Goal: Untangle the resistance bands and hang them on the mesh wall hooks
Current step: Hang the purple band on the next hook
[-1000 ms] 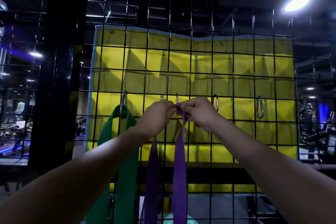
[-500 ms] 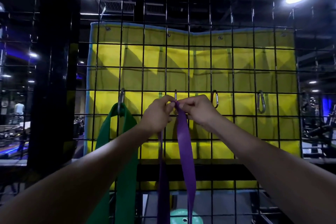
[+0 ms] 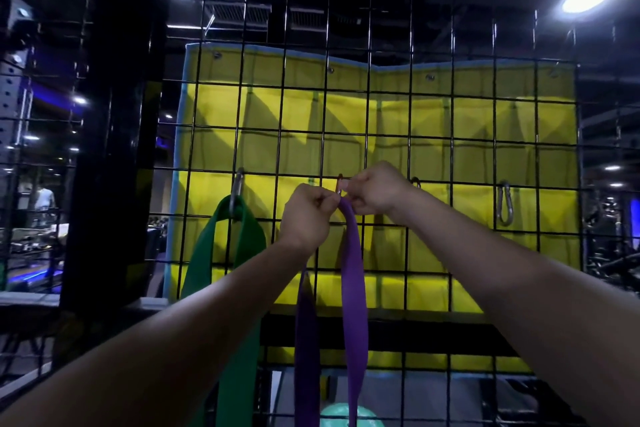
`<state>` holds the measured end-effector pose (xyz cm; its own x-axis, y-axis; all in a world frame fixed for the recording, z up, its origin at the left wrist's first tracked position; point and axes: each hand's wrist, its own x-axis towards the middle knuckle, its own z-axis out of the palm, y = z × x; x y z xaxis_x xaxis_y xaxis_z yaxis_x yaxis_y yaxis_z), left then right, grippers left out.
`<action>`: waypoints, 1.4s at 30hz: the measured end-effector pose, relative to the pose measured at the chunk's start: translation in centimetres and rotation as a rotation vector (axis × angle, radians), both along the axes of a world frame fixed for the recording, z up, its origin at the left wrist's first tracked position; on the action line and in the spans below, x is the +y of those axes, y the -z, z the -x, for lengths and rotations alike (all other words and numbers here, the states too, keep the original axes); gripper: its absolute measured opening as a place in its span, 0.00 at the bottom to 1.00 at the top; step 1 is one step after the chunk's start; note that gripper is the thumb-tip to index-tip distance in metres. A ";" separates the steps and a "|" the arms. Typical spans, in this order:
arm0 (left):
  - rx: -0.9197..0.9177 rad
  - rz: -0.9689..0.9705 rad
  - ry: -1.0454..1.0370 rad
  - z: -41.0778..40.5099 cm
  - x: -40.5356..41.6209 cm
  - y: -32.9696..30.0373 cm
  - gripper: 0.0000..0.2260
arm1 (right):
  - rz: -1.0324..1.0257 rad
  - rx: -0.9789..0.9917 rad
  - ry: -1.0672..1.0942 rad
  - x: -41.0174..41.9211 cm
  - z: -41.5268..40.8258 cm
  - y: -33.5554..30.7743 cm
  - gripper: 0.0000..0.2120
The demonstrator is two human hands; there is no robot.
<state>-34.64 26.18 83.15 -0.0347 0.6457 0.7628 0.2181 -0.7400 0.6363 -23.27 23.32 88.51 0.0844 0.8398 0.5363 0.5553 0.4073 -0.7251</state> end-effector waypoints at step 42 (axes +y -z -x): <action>0.254 -0.224 -0.117 1.6 0.7 0.4 0.08 | -0.074 0.192 0.075 0.6 1.7 0.9 0.04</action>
